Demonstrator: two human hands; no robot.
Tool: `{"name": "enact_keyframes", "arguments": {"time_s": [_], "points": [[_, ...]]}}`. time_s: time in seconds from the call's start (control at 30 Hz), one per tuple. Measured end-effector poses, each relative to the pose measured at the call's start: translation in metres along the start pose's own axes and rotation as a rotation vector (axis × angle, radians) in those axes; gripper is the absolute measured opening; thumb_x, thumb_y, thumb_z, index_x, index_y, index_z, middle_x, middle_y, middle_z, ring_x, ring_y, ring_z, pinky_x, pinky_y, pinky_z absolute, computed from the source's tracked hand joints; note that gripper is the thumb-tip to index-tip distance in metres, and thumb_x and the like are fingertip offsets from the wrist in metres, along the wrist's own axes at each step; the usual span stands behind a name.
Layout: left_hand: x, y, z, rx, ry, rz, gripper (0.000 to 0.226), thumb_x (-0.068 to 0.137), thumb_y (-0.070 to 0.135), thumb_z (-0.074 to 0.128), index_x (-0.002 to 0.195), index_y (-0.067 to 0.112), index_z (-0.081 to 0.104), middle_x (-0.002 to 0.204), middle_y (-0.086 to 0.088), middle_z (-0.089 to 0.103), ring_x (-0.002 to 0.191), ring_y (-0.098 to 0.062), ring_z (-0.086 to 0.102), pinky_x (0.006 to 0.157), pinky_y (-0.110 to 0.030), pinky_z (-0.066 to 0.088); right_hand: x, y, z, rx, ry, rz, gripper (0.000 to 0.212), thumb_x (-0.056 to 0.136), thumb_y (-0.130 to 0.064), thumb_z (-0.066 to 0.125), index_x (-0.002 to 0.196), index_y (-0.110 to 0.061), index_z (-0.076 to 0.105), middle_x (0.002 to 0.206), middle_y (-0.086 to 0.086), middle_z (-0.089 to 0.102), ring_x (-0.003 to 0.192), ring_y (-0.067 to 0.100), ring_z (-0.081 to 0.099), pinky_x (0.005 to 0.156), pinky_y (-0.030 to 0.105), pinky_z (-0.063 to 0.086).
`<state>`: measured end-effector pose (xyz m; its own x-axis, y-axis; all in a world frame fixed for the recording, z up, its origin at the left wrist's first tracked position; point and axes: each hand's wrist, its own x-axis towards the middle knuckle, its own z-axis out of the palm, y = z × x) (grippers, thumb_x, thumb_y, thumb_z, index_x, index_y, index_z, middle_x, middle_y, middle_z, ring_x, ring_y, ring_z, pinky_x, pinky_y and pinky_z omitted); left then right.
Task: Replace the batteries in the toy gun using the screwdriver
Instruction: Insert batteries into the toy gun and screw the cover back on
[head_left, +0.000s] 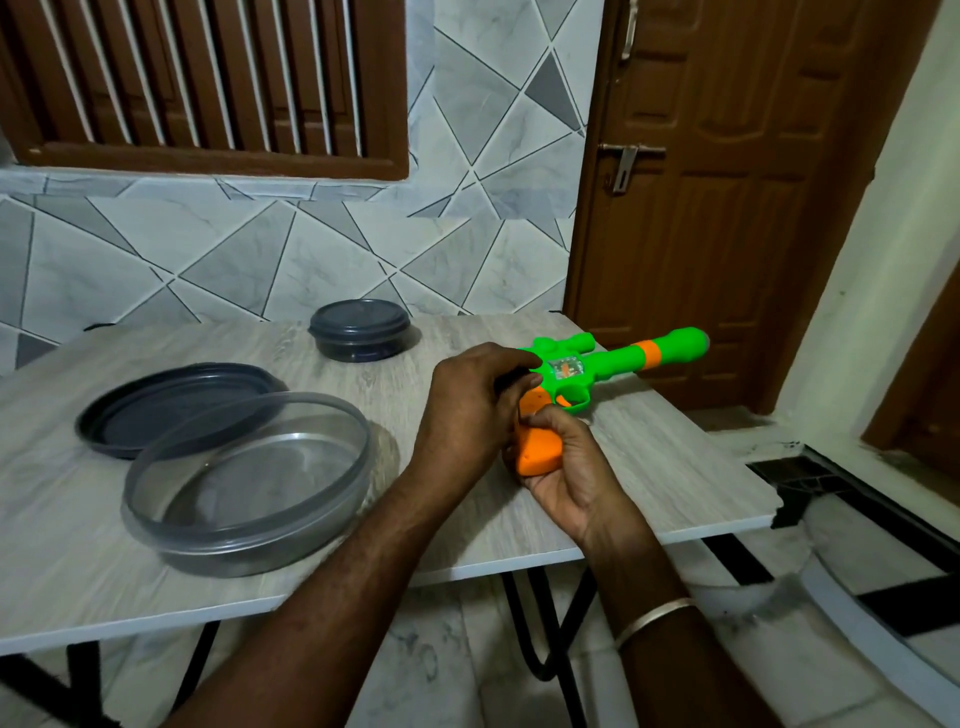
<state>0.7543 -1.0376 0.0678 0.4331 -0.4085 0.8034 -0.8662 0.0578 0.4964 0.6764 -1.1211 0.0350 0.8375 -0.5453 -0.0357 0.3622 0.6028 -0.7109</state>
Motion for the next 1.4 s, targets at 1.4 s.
{"name": "enact_keyframes", "arguments": {"time_s": [1.4], "points": [[-0.003, 0.000, -0.001, -0.010, -0.001, 0.041, 0.026, 0.089, 0.010, 0.069, 0.114, 0.012, 0.075, 0.102, -0.003, 0.077, 0.092, -0.011, 0.072, 0.083, -0.024, 0.057, 0.004, 0.000, -0.004, -0.038, -0.019, -0.003, 0.019, 0.091, -0.003, 0.050, 0.105, -0.009, 0.060, 0.077, 0.010, 0.069, 0.071, 0.020, 0.062, 0.068, 0.031, 0.046]]}}
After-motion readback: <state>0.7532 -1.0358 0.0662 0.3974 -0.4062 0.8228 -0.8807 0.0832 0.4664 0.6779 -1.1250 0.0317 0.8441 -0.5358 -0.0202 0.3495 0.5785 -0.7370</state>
